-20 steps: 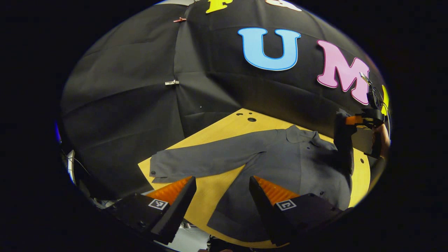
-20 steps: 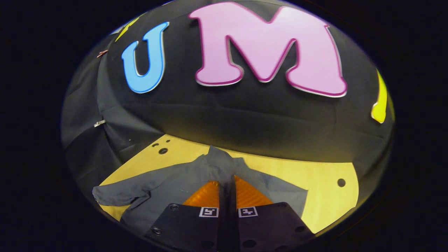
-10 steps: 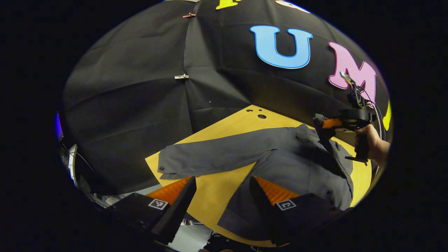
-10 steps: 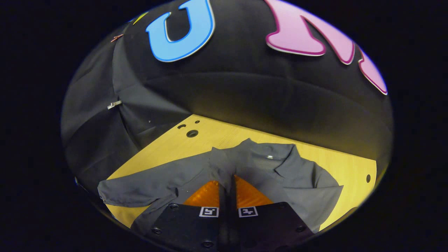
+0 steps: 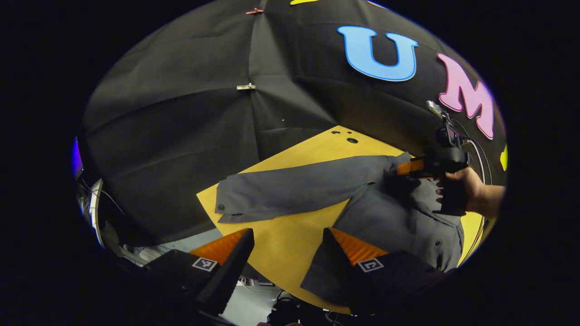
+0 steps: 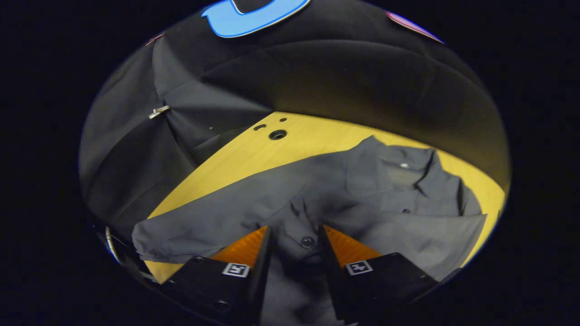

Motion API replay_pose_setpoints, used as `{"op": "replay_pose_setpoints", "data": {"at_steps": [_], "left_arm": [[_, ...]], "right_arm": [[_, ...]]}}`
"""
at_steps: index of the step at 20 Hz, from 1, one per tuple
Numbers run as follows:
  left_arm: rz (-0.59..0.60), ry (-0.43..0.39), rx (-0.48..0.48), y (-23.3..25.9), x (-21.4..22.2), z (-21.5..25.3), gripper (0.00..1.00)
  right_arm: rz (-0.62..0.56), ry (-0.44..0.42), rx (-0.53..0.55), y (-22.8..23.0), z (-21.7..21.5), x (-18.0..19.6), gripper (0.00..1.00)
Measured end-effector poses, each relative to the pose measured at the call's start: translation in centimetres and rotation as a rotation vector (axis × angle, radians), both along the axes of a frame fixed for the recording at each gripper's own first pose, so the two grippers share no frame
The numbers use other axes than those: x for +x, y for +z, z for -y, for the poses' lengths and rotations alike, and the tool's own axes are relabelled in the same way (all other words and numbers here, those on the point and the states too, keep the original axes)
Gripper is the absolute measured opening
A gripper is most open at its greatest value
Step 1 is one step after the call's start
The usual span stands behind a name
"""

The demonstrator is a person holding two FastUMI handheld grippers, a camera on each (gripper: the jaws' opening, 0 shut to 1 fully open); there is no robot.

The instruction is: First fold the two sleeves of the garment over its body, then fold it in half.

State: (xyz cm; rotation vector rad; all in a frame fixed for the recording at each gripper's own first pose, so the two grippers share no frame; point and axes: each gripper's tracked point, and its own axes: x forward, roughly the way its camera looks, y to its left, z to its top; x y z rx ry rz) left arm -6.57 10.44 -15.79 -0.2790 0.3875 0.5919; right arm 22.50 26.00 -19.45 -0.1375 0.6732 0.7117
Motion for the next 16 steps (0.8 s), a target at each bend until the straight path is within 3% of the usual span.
{"op": "replay_pose_setpoints", "data": {"at_steps": [3, 9, 10, 11, 16], "left_arm": [[0.006, 0.034, -0.015, -0.3, 0.2, -1.8, 0.96], [0.035, 0.151, -0.017, -0.6, 1.1, -8.4, 0.96], [0.029, 0.171, -0.016, -1.1, 1.3, -9.6, 1.00], [0.024, 0.185, -0.015, -1.4, 1.3, -10.7, 0.96], [-0.029, 0.200, 0.002, -4.0, 2.3, -14.8, 0.96]], "right_arm": [[-0.006, 0.000, 0.009, 0.4, 0.4, -0.8, 0.99], [0.066, -0.025, -0.019, 2.9, 3.9, -2.4, 0.99], [0.059, -0.030, -0.024, 3.0, 4.8, -2.9, 0.99], [0.051, -0.041, -0.027, 3.1, 5.8, -3.3, 0.99], [0.066, -0.136, -0.036, 4.1, 12.4, -4.8, 0.99]]}}
